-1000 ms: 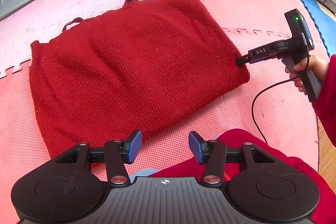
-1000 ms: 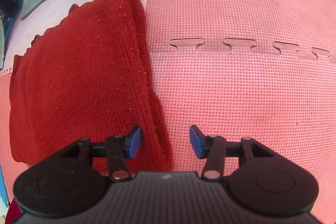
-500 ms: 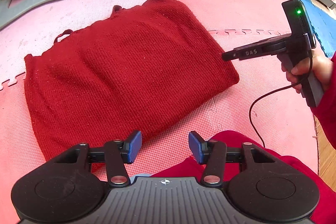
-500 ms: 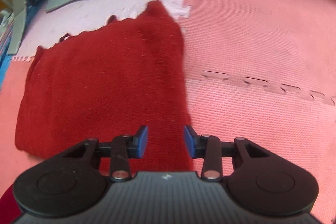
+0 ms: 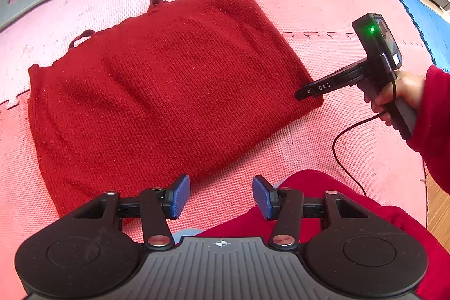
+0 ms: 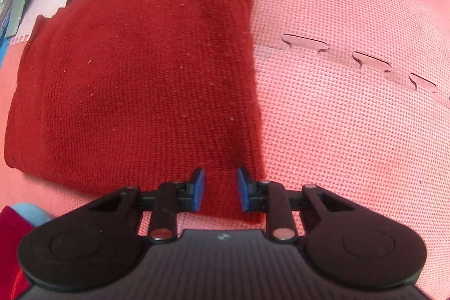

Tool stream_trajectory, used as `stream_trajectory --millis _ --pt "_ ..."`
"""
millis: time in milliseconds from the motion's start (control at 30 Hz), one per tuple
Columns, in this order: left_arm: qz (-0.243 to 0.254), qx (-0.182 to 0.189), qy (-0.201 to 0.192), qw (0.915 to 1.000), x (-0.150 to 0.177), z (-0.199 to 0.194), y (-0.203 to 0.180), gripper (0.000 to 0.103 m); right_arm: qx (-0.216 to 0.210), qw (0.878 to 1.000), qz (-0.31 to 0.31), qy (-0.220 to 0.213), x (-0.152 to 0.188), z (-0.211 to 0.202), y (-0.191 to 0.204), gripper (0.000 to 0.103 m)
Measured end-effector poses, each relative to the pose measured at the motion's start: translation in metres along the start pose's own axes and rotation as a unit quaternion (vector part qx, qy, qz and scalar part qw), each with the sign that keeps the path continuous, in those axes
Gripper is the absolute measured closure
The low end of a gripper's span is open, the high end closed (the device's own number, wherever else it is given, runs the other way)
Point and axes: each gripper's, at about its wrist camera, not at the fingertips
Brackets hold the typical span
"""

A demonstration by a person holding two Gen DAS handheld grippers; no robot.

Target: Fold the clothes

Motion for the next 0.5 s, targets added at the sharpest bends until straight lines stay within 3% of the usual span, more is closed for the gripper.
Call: stream_trajectory --millis 100,333,500 --pt "-0.001 0.002 0.003 1.0 0.001 0.003 -0.001 0.051 -0.004 1.0 0.026 -0.005 0.002 0.004 -0.009 0.084" --pt "0.005 0.004 0.003 1.0 0.0 0.002 -0.003 0.051 0.0 1.0 -0.007 0.015 -0.009 -0.002 0.002 0.083" --pt "0.003 0.0 -0.002 1.0 -0.003 0.001 0.001 0.051 0.022 0.999 -0.027 -0.018 -0.029 -0.035 0.008 0.078"
Point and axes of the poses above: each gripper's, at about its wrist camera, not at the fingertips, and z roughly the way its jaws point, y to its left, x to its underside, and after that the axes turned 15 degrees about -y, right-handed
